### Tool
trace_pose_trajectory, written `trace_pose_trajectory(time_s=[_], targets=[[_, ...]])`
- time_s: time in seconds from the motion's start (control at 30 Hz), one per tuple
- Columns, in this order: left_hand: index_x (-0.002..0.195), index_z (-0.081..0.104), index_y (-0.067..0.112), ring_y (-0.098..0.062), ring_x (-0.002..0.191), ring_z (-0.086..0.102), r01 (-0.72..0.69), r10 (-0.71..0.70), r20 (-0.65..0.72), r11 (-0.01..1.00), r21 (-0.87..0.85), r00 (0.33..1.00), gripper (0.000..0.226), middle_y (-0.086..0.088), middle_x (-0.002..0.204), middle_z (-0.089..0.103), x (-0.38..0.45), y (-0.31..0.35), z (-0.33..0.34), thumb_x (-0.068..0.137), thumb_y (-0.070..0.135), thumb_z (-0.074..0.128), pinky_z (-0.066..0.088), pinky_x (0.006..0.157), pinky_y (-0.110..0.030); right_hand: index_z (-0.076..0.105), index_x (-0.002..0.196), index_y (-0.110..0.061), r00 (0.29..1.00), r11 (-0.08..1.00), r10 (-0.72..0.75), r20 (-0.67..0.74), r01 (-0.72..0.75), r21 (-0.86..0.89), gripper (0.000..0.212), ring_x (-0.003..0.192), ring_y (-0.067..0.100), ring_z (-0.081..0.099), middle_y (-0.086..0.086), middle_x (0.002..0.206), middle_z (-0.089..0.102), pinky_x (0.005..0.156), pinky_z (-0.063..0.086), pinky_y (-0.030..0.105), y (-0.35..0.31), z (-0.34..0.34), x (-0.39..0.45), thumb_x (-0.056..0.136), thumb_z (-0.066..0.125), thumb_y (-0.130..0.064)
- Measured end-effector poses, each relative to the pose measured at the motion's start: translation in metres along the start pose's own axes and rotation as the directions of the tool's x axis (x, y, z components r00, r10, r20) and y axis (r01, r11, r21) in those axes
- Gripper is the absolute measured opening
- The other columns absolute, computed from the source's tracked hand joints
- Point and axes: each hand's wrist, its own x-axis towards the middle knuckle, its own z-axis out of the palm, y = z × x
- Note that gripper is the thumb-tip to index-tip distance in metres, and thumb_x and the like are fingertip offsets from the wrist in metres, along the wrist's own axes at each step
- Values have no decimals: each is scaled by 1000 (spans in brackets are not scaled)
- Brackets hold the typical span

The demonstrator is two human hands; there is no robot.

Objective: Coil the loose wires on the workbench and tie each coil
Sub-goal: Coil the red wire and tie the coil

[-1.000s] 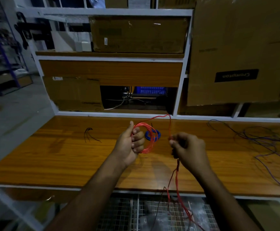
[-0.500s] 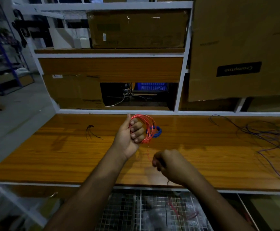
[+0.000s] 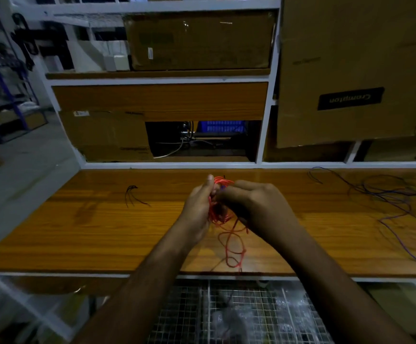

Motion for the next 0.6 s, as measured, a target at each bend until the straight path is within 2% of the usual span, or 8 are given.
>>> trace_pose_trajectory(time_s=[0.03, 0.07, 0.13, 0.17, 0.27, 0.4, 0.5, 0.6], targets=[[97, 61, 5, -30, 83, 62, -9, 8, 32, 1000, 27, 999, 47, -22, 90, 65, 0, 0, 0, 103, 47, 41, 53, 78, -44, 66, 113, -23, 1000, 1000, 13, -8, -13, -8, 25, 85, 9, 66, -3, 101, 69, 70, 57, 25, 2, 1, 2, 89, 65, -26], [91, 61, 5, -28, 72, 60, -16, 12, 73, 999, 50, 997, 50, -20, 80, 62, -1, 2, -1, 103, 48, 39, 52, 67, -38, 64, 109, -24, 999, 999, 38, -10, -39, -26, 22, 82, 10, 65, -4, 97, 67, 67, 57, 27, 4, 1, 5, 89, 61, -31], [73, 52, 13, -12, 45, 40, 7, -21, 138, 995, 101, 990, 49, -2, 56, 46, -4, 8, -1, 104, 46, 36, 32, 42, -21, 61, 99, -25, 995, 992, 102, -15, -103, -75, 24, 76, 11, 62, -6, 90, 63, 61, 55, 32, 11, 1, 9, 91, 53, -46], [70, 48, 17, -8, 42, 31, 39, -62, 161, 989, 140, 985, 46, 4, 53, 38, -4, 10, -2, 105, 45, 35, 23, 39, -19, 60, 94, -26, 992, 987, 127, -20, -128, -97, 28, 73, 10, 61, -8, 86, 62, 59, 53, 30, 15, 0, 10, 89, 52, -52], [73, 48, 21, -9, 44, 21, 75, -146, 229, 954, 291, 962, 41, 7, 54, 31, -7, 15, -7, 104, 46, 37, 15, 41, -22, 60, 83, -26, 986, 981, 169, 8, -168, -92, 31, 67, 6, 56, -11, 76, 59, 55, 40, 18, 25, -6, 12, 78, 68, -56], [69, 44, 20, -7, 42, 18, 69, -127, 204, 960, 273, 971, 41, 8, 51, 28, -8, 20, -14, 103, 43, 42, 15, 39, -19, 63, 88, -31, 962, 962, 254, 97, -261, 74, 37, 82, 1, 52, -16, 86, 59, 71, 42, 28, 42, -5, 4, 71, 71, -63], [69, 40, 21, -8, 42, 15, 53, -99, 180, 968, 245, 979, 40, 7, 53, 24, -6, 21, -11, 104, 40, 40, 14, 39, -18, 56, 109, -37, 912, 910, 410, -7, -409, 62, 43, 110, 6, 40, -15, 111, 47, 90, 35, 34, 35, 14, -8, 74, 72, -55], [70, 42, 22, -7, 41, 18, 19, -64, 158, 963, 269, 985, 39, 8, 52, 27, -9, 22, -6, 105, 38, 40, 16, 38, -19, 54, 103, -30, 848, 851, 513, -135, -481, 209, 35, 95, 2, 49, -14, 100, 51, 77, 46, 21, 18, 28, -16, 77, 77, -37]])
